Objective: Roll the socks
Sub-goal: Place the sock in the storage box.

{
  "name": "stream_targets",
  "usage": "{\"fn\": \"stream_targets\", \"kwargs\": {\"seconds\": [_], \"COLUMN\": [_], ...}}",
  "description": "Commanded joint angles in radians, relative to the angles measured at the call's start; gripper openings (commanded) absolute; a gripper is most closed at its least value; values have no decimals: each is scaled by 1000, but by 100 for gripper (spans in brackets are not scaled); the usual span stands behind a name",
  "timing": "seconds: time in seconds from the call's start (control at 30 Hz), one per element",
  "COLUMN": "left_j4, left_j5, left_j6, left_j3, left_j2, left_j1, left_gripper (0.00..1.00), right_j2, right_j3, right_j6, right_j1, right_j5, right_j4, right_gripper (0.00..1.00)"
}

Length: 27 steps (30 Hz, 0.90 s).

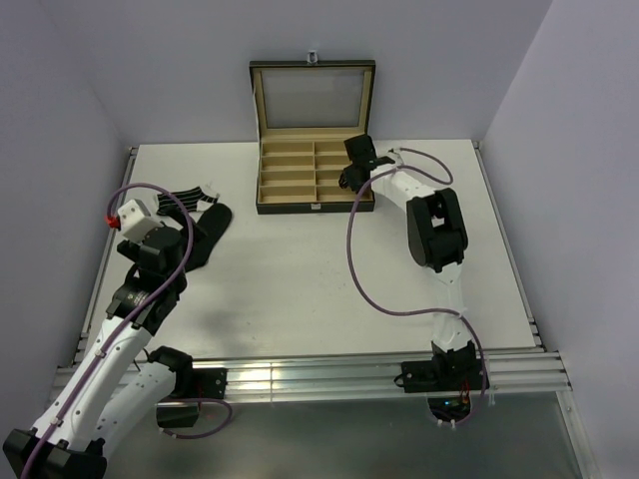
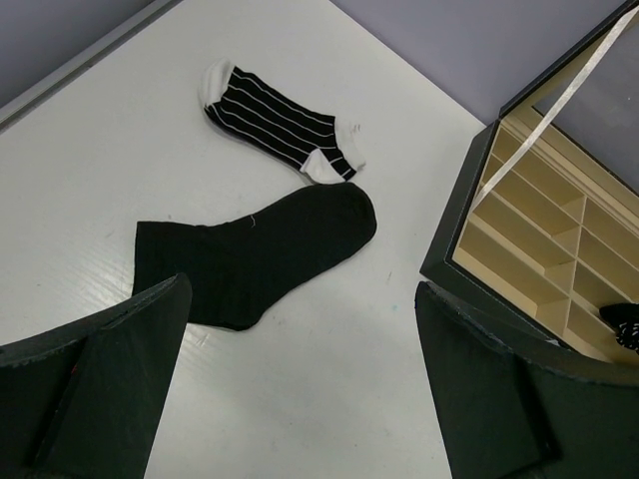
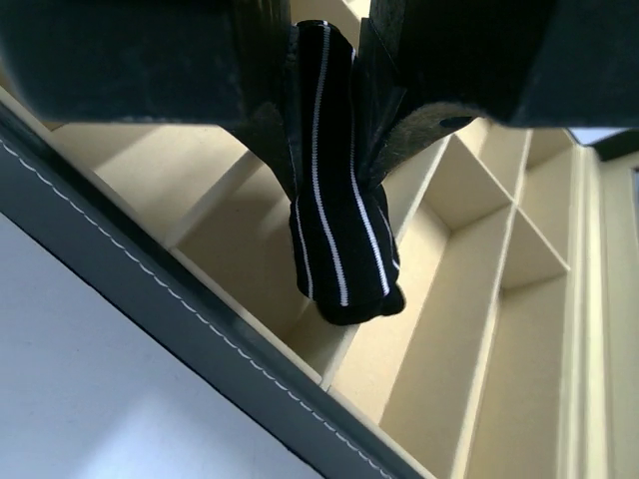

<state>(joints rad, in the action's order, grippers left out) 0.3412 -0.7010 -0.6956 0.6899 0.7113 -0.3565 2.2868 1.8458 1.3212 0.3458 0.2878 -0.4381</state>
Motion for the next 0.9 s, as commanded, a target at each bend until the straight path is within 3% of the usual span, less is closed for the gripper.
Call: {"fn": "stream_targets", "kwargs": {"seconds": [0.0,0.57,0.87], "left_j4": [-34,-25,-25], "left_j5": [23,44,41], "left_j6": [7,4,5], "left_j3": [-4,-1,-1], "left_j2": [-4,8,7], "left_j1": [7,19,22], "left_gripper": [100,100,99], "right_j2": [-104,-1,63], "right_j3": [-88,23,72], "right_j6": [49,69,84], "right_j1": [21,27,19], "right_j5": [128,142,73], "right_j4": [48,-11,-2], "right_gripper": [0,0,15]}}
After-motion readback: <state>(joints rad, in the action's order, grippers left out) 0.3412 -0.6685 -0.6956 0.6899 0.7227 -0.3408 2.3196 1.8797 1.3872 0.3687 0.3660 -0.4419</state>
